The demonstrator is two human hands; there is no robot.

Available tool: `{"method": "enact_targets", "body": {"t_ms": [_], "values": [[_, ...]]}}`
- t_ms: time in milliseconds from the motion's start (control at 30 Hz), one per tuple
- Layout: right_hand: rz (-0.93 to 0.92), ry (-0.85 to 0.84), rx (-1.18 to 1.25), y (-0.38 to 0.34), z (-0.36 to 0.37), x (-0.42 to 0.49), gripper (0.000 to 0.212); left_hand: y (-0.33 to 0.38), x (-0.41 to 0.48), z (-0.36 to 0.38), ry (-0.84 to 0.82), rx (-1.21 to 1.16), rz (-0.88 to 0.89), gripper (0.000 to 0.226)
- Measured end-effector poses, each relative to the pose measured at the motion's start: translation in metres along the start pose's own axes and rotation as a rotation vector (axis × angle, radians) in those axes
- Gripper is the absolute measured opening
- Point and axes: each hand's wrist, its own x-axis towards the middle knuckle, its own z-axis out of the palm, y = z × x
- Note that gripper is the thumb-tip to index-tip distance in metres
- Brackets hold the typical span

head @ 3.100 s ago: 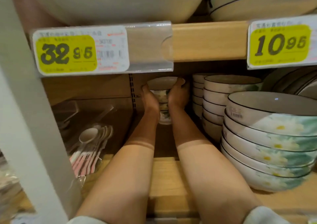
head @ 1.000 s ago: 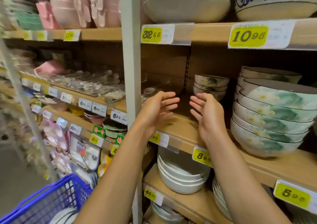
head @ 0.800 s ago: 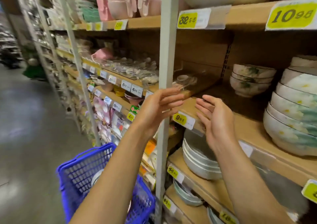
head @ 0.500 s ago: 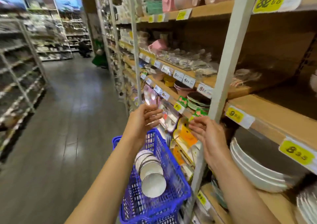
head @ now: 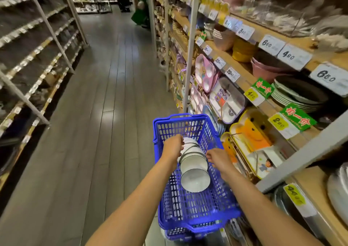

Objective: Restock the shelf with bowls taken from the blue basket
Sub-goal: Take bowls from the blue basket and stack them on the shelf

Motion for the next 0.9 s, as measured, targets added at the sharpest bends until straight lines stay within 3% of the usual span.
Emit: {"method": "enact_targets", "body": {"t_ms": [100,200,333,500,633,900], "values": [[0.034,0.01,-0.165,0.027,0.01,0.032,0.033,-0.031,0.031,0.007,0.044,0.077,-0.078,0.023],[0.085,-0.051,-0.301,0.052,0.018,0.062,0.016,-0.065,0.055,0.014,0.103,0.13,-0.185,0.024],[0.115,-0.231,-0.576,0.091,0.033,0.105,0.051,-0.119,0.092,0.02,0.166,0.135,-0.321,0.03],[0.059,-0.387,-0.83,0.135,0.045,0.141,0.066,-0.186,0.13,0.026,0.148,0.141,-0.457,0.039],[0.04,-0.32,-0.845,0.162,0.057,0.163,0.066,-0.236,0.158,0.035,0.091,0.086,-0.51,0.047],[0.013,-0.145,-0.805,0.182,0.07,0.185,0.062,-0.269,0.185,0.06,0.091,-0.209,-0.561,0.038]]}}
